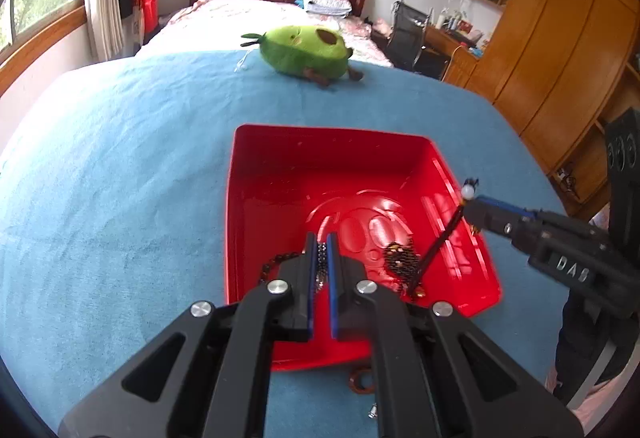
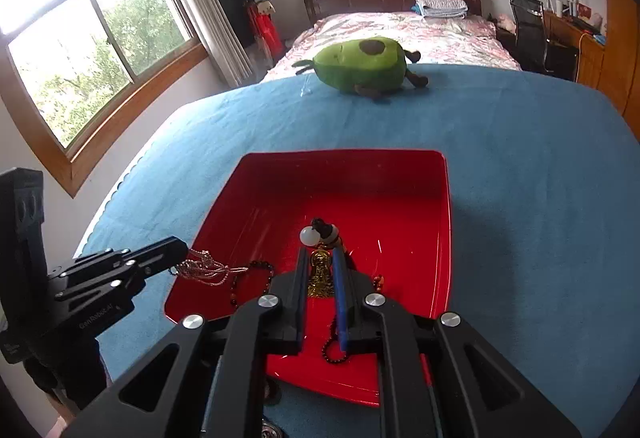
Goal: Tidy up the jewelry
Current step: 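Carry the silver chain with the left gripper while the right gripper carries the gold pendant into the tin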
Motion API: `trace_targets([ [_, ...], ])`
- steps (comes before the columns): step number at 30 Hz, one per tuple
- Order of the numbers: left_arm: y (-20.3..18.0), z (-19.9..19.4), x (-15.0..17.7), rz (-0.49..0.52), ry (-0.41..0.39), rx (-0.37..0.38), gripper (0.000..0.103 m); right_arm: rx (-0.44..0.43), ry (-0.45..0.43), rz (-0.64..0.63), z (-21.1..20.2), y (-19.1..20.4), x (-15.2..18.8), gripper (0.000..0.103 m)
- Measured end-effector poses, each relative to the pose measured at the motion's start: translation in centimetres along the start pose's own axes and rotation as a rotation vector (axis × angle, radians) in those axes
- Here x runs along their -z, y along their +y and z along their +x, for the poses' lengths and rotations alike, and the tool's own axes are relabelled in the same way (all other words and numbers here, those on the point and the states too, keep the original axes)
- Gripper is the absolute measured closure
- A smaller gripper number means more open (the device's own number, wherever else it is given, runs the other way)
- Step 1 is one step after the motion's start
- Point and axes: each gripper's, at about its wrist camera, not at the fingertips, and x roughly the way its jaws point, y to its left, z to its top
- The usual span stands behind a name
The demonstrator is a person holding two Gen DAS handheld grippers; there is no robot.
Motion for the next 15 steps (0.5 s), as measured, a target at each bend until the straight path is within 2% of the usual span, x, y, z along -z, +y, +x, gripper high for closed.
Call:
trace_targets([
  [3, 0.5, 1.2, -0.1, -0.007, 0.009, -0.012, 0.1, 0.02, 0.025, 0.002, 1.4, -0.5, 0.1, 0.092],
  [10, 0.9, 3.4, -0.3, -0.017, 0.025, -0.006, 0.1, 0.046, 0.022, 0.013, 2.8, -0.8, -0.4, 0.092],
  [15, 1.1, 5.7, -0.4, -0.016, 0.066, -0.005, 0.099, 0.067, 0.07, 0.029, 4.9, -1.6, -0.5, 0.092],
])
